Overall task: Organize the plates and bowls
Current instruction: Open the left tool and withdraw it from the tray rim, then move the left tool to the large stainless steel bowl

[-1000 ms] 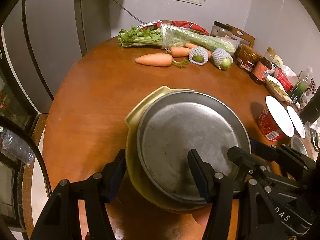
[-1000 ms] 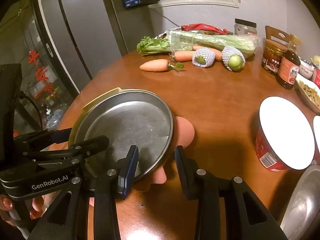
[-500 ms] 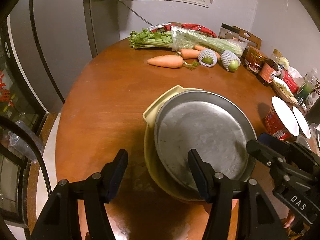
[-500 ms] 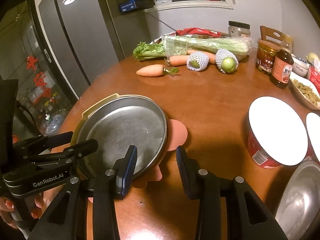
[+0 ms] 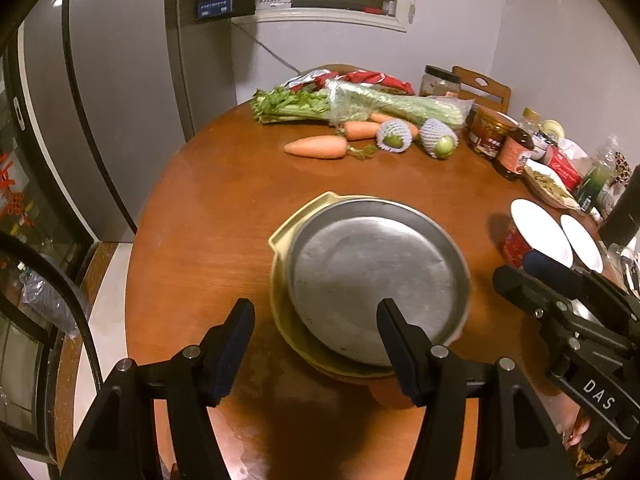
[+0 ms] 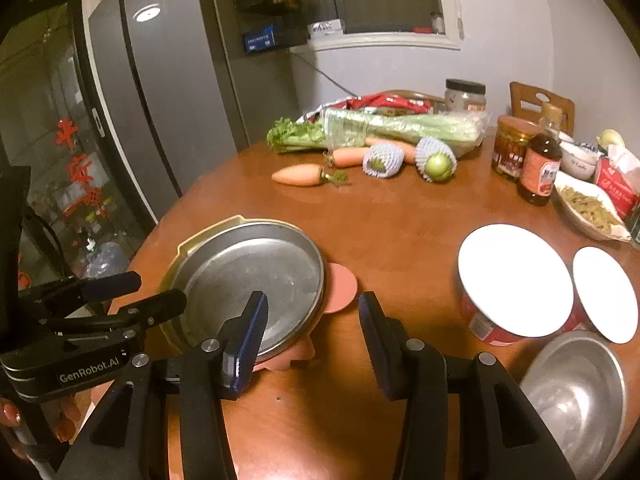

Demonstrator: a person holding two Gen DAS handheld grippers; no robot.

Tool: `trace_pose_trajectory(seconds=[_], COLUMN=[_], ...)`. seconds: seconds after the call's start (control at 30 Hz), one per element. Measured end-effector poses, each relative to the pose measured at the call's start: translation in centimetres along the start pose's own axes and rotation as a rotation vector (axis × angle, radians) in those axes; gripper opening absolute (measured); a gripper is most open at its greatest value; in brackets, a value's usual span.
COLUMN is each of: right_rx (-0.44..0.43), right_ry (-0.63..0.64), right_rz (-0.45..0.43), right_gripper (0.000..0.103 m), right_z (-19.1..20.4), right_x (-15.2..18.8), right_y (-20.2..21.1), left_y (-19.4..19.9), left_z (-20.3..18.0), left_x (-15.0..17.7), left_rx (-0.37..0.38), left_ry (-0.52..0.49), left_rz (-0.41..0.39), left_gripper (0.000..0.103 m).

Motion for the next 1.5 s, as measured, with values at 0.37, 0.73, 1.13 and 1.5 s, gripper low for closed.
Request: trace_pose_trajectory(seconds=[0.37, 0.73, 1.13, 1.5], right_rx=[-0.003, 0.081, 0.144, 0.192], right_ry=[-0.009, -0.035, -0.085, -0.150], right_rz=[-0.085, -0.199, -0.228, -0.209], right_gripper=[0.053, 0.058, 0.062, 0.062], right_z=[-1.6, -5.6, -11.1, -16.7], right_x=[-0.3, -0.6, -0.3, 1.3], right_y=[5.0, 10.5, 14.0, 15.6], left_y=[4.2, 6.8, 7.4, 6.0], left_z=[-3.5, -8.4, -13.3, -18.3], left_x=[-1.2, -2.4, -3.4, -3.6], left_rx=[0.007, 0.032, 0.073, 0.134], left_ry=[-0.039, -0.096, -0.140, -0.195], left_rz=[-0.082, -0.145, -0.161, -0.132], left_gripper=[0.064, 0.064, 0.072, 0.073])
Point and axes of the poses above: each gripper's, at about its wrist camera, not at the fingertips, and y roughly against the way its jaws point, z to its left, x to its underside, the point moved 2 cm from there along -y, roughly the way its jaws point, and after that the axes turned 9 degrees about -y, right-handed, at the moved point
